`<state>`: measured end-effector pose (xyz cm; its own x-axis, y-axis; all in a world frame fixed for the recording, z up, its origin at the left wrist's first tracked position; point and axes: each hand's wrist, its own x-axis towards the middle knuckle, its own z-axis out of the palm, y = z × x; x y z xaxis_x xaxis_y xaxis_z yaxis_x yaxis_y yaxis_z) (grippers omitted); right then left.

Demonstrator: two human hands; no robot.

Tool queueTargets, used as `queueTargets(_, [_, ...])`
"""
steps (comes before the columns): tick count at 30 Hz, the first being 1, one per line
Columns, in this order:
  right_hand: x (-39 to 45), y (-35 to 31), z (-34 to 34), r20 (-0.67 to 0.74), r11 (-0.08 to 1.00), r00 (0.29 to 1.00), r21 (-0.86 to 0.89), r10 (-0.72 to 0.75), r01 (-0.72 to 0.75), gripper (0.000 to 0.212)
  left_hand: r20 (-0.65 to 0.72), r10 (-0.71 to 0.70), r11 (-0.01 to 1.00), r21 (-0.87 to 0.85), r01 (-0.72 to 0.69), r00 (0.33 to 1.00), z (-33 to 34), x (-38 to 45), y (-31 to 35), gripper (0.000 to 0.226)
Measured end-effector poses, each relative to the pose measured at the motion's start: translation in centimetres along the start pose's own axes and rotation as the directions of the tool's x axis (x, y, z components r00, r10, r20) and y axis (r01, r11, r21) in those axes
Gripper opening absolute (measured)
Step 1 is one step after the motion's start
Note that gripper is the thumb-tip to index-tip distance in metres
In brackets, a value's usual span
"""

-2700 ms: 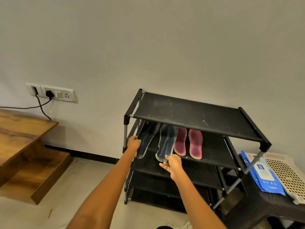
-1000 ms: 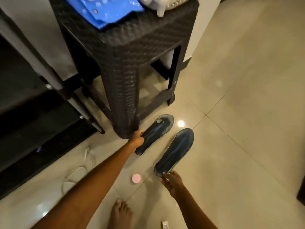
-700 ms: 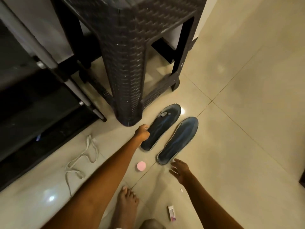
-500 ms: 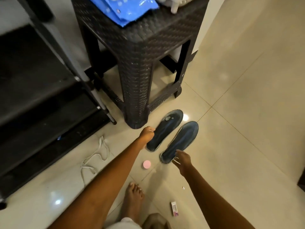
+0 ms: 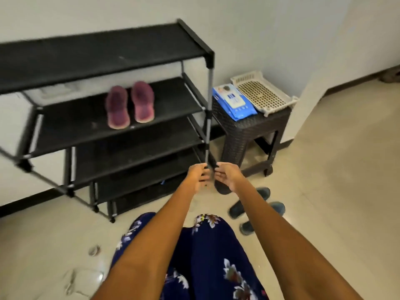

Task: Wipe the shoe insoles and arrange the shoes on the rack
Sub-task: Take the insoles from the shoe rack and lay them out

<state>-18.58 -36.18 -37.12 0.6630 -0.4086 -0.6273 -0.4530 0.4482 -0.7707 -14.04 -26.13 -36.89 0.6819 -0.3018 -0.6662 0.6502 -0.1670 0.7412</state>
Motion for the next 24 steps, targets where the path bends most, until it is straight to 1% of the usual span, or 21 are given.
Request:
queueTargets(3, [-3.6, -2.5, 4.8, 0.082, 0.994, 0.995, -0.078, -0.064, 0.071, 0.03, -0.053, 0.059, 0.991, -0.115, -0.065, 0.997, -4.2, -4.0, 3.1, 0.036])
queueTargets(8, [-6.4, -5.2, 12.7, 0.214, 0.963, 0.965, -0.186, -0.154, 0.195, 0.026, -0.141, 0.199, 0.963, -0.154, -0.22, 0.97, -11.5, -7.4, 8.5, 0.036])
queueTargets(12, [-6.2, -7.5, 19.2, 0.282, 0.935, 0.932, -0.204, -0.226, 0.289, 0.023, -0.207, 0.299, 0.938, -0.114, -0.326, 0.932, -16.6, -7.5, 12.2, 0.033])
queueTargets(14, [-5.0, -8.9, 22.3, 0.267, 0.914, 0.922, -0.219, -0.28, 0.341, 0.02, -0.251, 0.344, 0.925, -0.075, -0.373, 0.905, -18.9, -6.3, 14.0, 0.029])
queueTargets(16, [-3.8, -10.2, 24.7, 0.243, 0.848, 0.903, -0.323, -0.354, 0.42, 0.023, -0.292, 0.356, 0.923, -0.04, -0.384, 0.888, -20.6, -5.2, 15.6, 0.021])
queueTargets(17, [-3.0, -10.7, 25.6, 0.237, 0.77, 0.881, -0.429, -0.409, 0.472, 0.024, -0.313, 0.351, 0.927, -0.014, -0.374, 0.882, -21.3, -4.3, 16.3, 0.019])
queueTargets(18, [-2.1, -11.2, 26.3, 0.249, 0.638, 0.846, -0.566, -0.472, 0.522, 0.025, -0.335, 0.346, 0.932, 0.018, -0.361, 0.876, -21.9, -3.4, 16.9, 0.018])
queueTargets(19, [-1.2, -11.7, 26.7, 0.288, 0.451, 0.804, -0.706, -0.521, 0.545, 0.026, -0.352, 0.344, 0.936, 0.059, -0.346, 0.87, -22.4, -2.4, 17.5, 0.02])
queueTargets(20, [-0.6, -12.2, 27.0, 0.337, 0.25, 0.763, -0.806, -0.551, 0.536, 0.029, -0.371, 0.352, 0.936, 0.126, -0.329, 0.859, -23.0, -1.1, 18.0, 0.024])
queueTargets(21, [0.0, -12.5, 27.2, 0.378, 0.094, 0.734, -0.854, -0.564, 0.512, 0.033, -0.399, 0.373, 0.924, 0.238, -0.298, 0.838, -23.5, 0.0, 18.3, 0.028])
queueTargets(22, [0.9, -12.8, 27.2, 0.4, -0.007, 0.72, -0.876, -0.567, 0.482, 0.039, -0.432, 0.399, 0.897, 0.367, -0.246, 0.809, -24.0, 1.3, 18.6, 0.032])
queueTargets(23, [1.7, -13.1, 27.3, 0.392, -0.051, 0.724, -0.894, -0.567, 0.445, 0.043, -0.46, 0.415, 0.862, 0.475, -0.177, 0.785, -24.3, 2.3, 18.9, 0.038])
queueTargets(24, [2.6, -13.3, 27.2, 0.359, -0.041, 0.745, -0.912, -0.562, 0.409, 0.046, -0.478, 0.416, 0.829, 0.548, -0.108, 0.774, -24.5, 3.2, 19.1, 0.045])
